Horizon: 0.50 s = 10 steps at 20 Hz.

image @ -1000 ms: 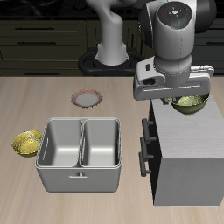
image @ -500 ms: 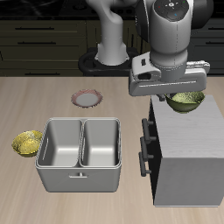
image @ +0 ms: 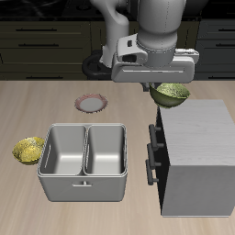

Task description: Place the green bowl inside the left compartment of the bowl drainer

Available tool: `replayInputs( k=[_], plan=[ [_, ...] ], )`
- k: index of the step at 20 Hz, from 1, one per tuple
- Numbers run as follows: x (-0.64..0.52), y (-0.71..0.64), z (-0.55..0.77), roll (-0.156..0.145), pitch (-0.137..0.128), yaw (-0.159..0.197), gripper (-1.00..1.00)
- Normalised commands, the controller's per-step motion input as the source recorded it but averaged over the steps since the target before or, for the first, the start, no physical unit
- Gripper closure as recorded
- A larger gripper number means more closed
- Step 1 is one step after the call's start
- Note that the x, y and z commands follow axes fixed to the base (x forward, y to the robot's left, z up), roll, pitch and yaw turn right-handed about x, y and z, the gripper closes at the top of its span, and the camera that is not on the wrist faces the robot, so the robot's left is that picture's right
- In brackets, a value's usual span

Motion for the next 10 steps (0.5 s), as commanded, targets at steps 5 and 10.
replayInputs(
  k=[5, 10],
  plan=[
    [-0.18, -0.56, 0.22, -0.075, -0.035, -0.013, 1.00],
    [-0.21, -0.59, 0.21, -0.071, -0.037, -0.025, 1.00]
  ],
)
